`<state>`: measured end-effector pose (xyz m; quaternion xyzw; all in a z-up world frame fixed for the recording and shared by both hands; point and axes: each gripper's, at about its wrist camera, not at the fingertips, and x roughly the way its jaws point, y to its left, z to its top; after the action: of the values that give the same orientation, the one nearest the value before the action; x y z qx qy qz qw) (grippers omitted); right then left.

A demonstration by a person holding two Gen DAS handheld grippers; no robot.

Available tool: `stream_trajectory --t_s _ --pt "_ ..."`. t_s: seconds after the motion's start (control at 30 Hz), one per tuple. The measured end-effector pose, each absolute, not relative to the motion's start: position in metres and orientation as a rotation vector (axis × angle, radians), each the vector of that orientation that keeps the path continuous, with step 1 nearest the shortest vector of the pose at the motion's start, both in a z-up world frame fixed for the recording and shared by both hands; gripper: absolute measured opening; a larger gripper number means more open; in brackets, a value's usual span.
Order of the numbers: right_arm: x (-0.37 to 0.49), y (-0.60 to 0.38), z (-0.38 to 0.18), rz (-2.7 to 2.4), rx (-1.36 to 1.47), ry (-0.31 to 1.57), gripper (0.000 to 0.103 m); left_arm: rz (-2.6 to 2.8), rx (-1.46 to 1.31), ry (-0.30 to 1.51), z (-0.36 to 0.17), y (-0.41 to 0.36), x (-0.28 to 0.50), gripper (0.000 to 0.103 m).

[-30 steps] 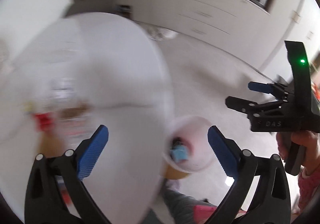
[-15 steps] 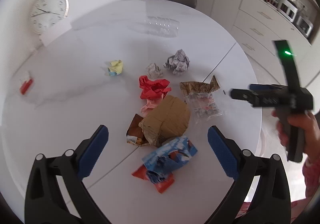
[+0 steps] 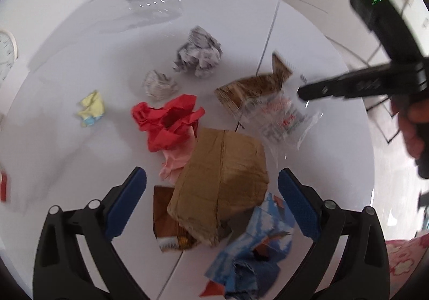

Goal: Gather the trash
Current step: 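Grasp the brown cardboard box with the left tool while the right tool grasps the snack wrapper, then carry box and wrapper to the wastebasket and open both tools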

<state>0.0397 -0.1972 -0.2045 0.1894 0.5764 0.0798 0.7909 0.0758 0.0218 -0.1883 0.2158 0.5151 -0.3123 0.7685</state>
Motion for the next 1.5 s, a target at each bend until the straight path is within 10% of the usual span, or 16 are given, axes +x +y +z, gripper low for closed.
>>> stream_trajectory --t_s 0.27,0.73,1.23,1.3,1.4,1.5 --pt "0.026 -0.209 -0.168 0.129 0.427 1.125 0.006 -0.712 0.451 1.123 -0.191 0.022 0.078 0.045" --pt "-0.074 -0.305 -0.130 -0.104 0.450 0.991 0.006 -0.705 0.300 1.006 -0.114 0.009 0.050 0.042" --pt "-0.150 -0.401 -0.372 -0.309 0.607 1.358 0.007 -0.967 0.332 1.073 -0.128 -0.166 -0.043 0.042" --pt "-0.152 -0.406 -0.396 -0.310 0.631 1.392 0.012 -0.967 0.347 1.104 -0.142 -0.187 -0.050 0.042" --pt "-0.159 -0.415 -0.401 -0.331 0.634 1.398 0.063 -0.970 0.378 1.131 -0.161 -0.216 -0.061 0.042" --pt "-0.169 -0.421 -0.379 -0.343 0.600 1.360 0.074 -0.973 0.396 1.168 -0.179 -0.238 -0.070 0.042"
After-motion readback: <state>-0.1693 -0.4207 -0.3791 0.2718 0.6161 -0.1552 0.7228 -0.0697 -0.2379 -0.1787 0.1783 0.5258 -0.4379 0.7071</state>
